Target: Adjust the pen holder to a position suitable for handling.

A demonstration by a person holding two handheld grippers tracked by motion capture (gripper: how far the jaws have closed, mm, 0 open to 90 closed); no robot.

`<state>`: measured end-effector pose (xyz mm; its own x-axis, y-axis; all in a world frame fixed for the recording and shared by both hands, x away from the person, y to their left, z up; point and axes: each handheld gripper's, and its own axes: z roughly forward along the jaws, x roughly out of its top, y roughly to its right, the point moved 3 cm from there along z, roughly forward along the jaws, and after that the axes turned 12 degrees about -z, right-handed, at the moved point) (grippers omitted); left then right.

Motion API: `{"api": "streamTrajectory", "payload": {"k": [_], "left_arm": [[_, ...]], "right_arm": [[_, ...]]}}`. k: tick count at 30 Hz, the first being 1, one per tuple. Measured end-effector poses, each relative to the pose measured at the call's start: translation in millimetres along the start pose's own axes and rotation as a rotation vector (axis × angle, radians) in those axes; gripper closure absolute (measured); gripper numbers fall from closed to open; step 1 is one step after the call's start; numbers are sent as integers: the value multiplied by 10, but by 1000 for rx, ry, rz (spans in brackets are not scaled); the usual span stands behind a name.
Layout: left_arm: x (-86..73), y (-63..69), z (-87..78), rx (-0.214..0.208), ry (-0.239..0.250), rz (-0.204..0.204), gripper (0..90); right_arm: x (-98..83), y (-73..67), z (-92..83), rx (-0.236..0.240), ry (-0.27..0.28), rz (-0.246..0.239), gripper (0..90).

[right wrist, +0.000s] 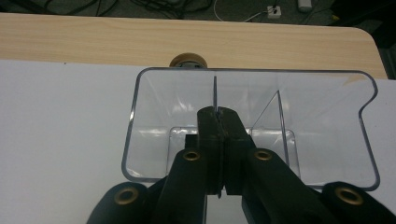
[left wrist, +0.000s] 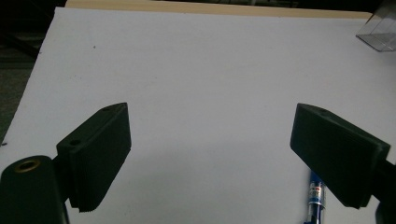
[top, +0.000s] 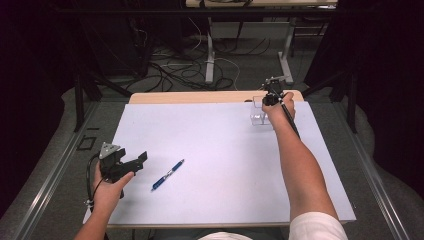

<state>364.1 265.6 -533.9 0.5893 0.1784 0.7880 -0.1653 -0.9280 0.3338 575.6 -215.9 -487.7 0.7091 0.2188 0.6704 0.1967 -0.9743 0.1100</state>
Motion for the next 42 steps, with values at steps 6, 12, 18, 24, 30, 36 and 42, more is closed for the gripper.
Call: {"api": "streamTrajectory", "payload": {"k": [6, 12, 18, 24, 30, 36, 42], "left_arm": [[-1, 3, 0, 0, 1, 1, 124], [-1, 4, 3, -2, 0, 0, 124], [-2, 6, 5, -6, 0, 0, 124], [-1, 5, 4, -7, -2, -3, 124], [-5, 9, 5, -3, -7, 0, 125], [-5, 15, 5, -4, -7, 0, 126], [-7, 18, 16, -4, -6, 4, 126]], "right_arm": [[2, -6, -2, -15, -2, -4, 896], [4, -21, -5, -30, -7, -11, 898], [5, -16, -23, -37, -15, -7, 898], [7, 9, -58, -45, -16, 2, 898], [11, 55, -111, -49, -8, 10, 899], [16, 70, -212, -41, -16, 26, 899], [-1, -16, -289, -20, -38, 34, 898]]}}
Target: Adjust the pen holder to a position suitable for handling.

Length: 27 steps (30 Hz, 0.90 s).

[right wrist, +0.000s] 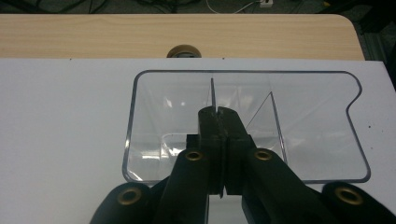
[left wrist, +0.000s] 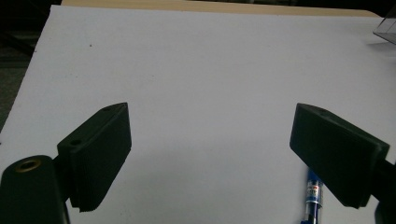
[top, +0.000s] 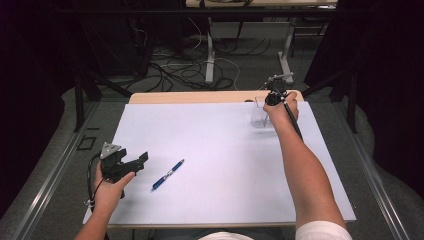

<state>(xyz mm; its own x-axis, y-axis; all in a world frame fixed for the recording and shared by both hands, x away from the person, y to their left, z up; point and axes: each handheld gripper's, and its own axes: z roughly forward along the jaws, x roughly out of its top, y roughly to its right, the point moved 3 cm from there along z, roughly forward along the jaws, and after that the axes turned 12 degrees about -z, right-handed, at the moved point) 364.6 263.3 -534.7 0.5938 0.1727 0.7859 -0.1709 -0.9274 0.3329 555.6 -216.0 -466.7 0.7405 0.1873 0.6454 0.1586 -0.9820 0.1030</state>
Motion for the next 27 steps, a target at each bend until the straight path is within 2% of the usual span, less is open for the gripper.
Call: {"api": "streamTrajectory", "payload": {"k": [7, 18, 27], "left_arm": [[0, 8, 1, -2, -1, 2, 127], [0, 16, 1, -1, -5, 8, 128], [0, 8, 5, -1, -6, 6, 128]], "right_arm": [[3, -233, -86, 23, -17, -19, 899], [17, -818, -208, 79, -18, -66, 899], [32, -1228, -195, 121, -28, -95, 898]]}}
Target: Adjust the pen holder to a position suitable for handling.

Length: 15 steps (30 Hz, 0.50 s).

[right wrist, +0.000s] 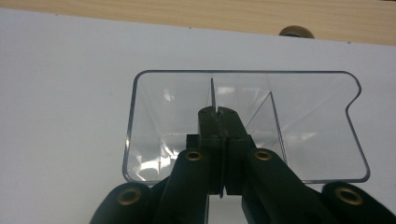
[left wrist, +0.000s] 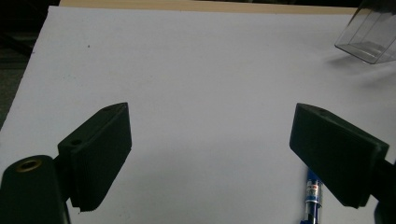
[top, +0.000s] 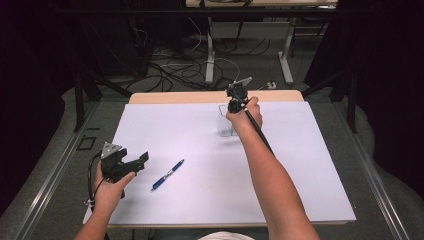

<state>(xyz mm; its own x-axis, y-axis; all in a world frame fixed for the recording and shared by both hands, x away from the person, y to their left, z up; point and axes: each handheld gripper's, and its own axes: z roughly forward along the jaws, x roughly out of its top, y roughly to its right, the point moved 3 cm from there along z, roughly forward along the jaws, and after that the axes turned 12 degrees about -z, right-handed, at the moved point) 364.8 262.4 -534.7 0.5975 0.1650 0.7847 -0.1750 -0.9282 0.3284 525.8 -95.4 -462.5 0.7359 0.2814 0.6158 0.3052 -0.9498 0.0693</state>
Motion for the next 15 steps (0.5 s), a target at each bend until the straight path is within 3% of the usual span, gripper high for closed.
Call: {"api": "streamTrajectory", "payload": {"k": [7, 15], "left_arm": [[-3, 4, 4, -3, 0, 2, 128], [-2, 7, 2, -5, 0, 6, 128]], "right_arm": [[33, -231, 25, 17, -16, -5, 899], [29, -410, 58, 73, -74, 31, 898]]}}
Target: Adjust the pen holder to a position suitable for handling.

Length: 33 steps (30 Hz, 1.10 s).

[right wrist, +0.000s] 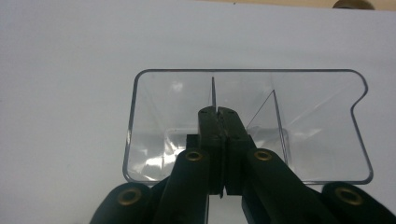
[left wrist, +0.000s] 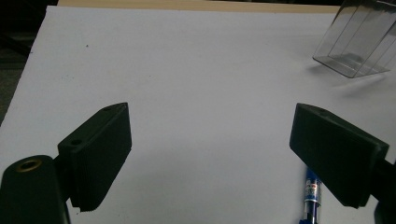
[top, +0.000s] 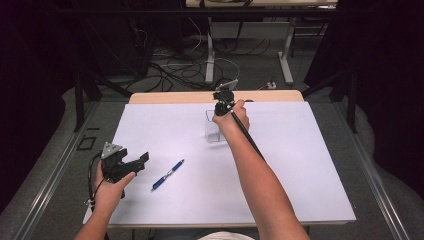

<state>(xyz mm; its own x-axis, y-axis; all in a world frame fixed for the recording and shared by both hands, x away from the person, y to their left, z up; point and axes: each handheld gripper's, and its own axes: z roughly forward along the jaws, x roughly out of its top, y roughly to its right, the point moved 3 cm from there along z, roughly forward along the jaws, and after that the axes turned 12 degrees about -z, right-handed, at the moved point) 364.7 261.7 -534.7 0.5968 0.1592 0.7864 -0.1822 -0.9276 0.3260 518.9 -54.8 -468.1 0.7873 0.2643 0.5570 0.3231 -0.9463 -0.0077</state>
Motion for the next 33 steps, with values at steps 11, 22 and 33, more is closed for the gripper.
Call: {"api": "streamTrajectory", "payload": {"k": [11, 22, 33], "left_arm": [[-2, 0, 6, -1, -1, 1, 128], [-4, 2, 14, -5, -2, 7, 128], [-7, 10, 14, -4, -4, 6, 128]], "right_arm": [[32, -50, 61, 19, -37, 57, 895], [53, -41, 133, 67, -26, 114, 884], [4, -27, 125, 99, -21, 88, 863]]}}
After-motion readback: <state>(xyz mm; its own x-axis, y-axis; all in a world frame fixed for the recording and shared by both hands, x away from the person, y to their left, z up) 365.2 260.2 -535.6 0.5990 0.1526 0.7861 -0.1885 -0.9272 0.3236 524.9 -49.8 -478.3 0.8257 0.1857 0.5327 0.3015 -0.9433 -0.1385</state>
